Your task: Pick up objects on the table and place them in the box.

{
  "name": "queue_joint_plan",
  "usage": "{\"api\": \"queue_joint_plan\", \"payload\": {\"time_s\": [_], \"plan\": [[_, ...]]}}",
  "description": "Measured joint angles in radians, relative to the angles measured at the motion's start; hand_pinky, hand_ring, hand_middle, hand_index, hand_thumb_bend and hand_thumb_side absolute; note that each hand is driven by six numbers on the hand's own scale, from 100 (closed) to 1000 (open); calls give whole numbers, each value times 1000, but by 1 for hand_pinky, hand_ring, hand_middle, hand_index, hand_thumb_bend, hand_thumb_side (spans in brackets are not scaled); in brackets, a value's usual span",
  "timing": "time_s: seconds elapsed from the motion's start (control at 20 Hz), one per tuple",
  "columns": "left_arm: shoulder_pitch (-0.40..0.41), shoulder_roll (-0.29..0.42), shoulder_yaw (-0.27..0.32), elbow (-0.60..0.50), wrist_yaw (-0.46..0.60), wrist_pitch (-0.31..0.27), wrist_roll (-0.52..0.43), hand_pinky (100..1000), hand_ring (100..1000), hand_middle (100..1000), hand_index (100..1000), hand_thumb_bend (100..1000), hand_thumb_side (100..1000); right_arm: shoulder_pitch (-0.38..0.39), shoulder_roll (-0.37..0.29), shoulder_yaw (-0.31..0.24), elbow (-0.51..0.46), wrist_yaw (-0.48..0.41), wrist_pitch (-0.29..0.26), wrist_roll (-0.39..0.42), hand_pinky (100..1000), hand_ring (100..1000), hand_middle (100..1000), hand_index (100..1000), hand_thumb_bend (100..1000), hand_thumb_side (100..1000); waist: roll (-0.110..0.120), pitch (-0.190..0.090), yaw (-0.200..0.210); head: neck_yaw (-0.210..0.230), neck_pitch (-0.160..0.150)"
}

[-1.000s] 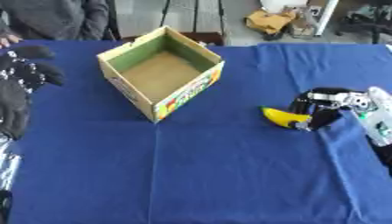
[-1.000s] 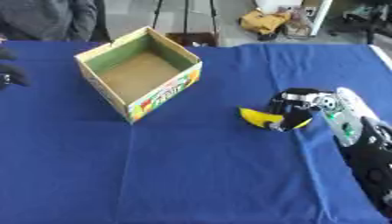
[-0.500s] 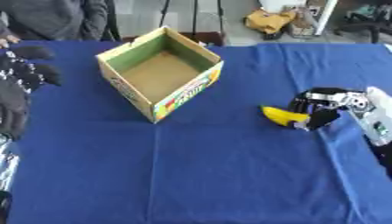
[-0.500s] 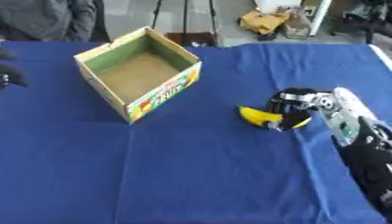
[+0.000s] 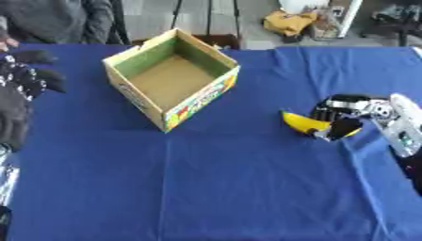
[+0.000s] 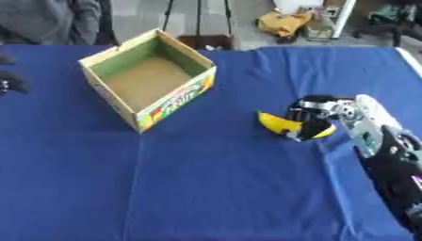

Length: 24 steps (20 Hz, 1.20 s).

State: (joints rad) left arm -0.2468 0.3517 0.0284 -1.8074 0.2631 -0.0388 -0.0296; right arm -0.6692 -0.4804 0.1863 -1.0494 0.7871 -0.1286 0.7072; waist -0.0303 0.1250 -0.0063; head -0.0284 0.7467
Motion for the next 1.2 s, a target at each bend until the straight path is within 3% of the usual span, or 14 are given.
{"api": "queue_joint_plan", "payload": {"time_s": [0.35, 0.5, 1.2], "plan": [[0, 0, 0, 0, 0, 0, 0, 535, 567, 630, 704, 592, 1000, 0, 0, 11, -6, 33, -4, -5, 623, 623, 613, 750, 208, 404, -1, 0, 0, -1, 0], [0, 0, 0, 0, 0, 0, 0, 535, 567, 631, 705, 592, 1000, 1, 1, 11, -6, 42, -7, -10, 570, 560, 554, 691, 100, 399, 0, 1, 1, -1, 0], [0, 0, 0, 0, 0, 0, -1, 537, 568, 631, 705, 591, 1000, 9, 1, 11, -32, 48, 9, -61, 552, 529, 520, 653, 100, 447, 0, 2, -1, -5, 0]]}}
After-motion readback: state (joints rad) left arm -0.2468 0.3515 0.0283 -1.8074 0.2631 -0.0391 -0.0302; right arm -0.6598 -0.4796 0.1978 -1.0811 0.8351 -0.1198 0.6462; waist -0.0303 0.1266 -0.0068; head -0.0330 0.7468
